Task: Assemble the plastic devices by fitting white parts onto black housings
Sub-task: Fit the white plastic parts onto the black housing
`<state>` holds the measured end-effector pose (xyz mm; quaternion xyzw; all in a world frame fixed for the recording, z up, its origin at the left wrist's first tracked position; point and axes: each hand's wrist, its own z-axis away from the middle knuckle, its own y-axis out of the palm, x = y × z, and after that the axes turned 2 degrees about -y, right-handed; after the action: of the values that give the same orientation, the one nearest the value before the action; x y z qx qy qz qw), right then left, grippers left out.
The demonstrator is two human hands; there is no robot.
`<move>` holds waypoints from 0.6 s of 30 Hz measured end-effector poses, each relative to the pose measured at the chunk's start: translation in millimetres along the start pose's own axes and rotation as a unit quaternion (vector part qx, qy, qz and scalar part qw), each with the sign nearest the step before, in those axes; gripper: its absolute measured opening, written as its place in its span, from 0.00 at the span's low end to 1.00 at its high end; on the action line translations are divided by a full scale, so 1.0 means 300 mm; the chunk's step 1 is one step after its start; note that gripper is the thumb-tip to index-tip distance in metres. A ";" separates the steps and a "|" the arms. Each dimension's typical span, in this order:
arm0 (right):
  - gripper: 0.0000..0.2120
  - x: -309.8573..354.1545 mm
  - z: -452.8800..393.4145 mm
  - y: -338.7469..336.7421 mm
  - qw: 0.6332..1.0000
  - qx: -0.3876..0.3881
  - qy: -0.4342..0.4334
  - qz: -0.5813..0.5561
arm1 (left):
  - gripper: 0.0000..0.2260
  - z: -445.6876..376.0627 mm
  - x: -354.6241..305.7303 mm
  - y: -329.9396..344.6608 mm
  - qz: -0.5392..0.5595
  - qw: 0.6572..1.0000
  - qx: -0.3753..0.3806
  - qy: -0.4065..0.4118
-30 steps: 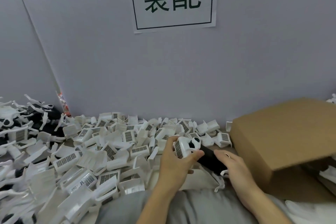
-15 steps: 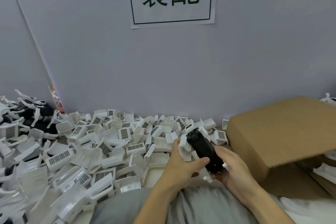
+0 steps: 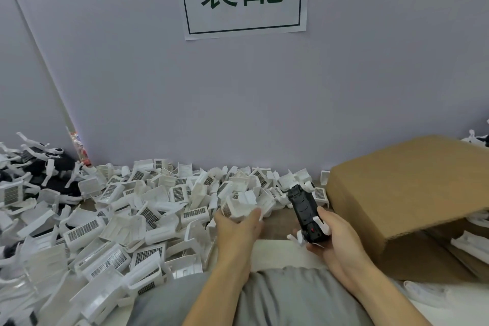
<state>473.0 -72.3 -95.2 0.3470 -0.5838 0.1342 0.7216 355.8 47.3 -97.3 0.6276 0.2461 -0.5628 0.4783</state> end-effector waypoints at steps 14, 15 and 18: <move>0.07 -0.019 0.012 -0.019 0.984 -0.018 -0.158 0.083 | 0.05 0.024 0.011 0.047 -0.206 0.957 0.081 0.186; 0.10 -0.022 0.021 -0.013 0.969 -0.005 -0.208 0.132 | 0.09 0.031 0.011 0.051 -0.189 0.962 0.109 0.164; 0.16 -0.034 0.038 0.016 0.891 0.034 -0.348 0.291 | 0.12 0.045 0.001 0.061 -0.161 0.965 0.180 0.102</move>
<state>458.8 -74.1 -102.2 0.2103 -0.8674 0.2288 0.3886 364.9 27.8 -90.5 0.7095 0.2856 -0.6007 0.2326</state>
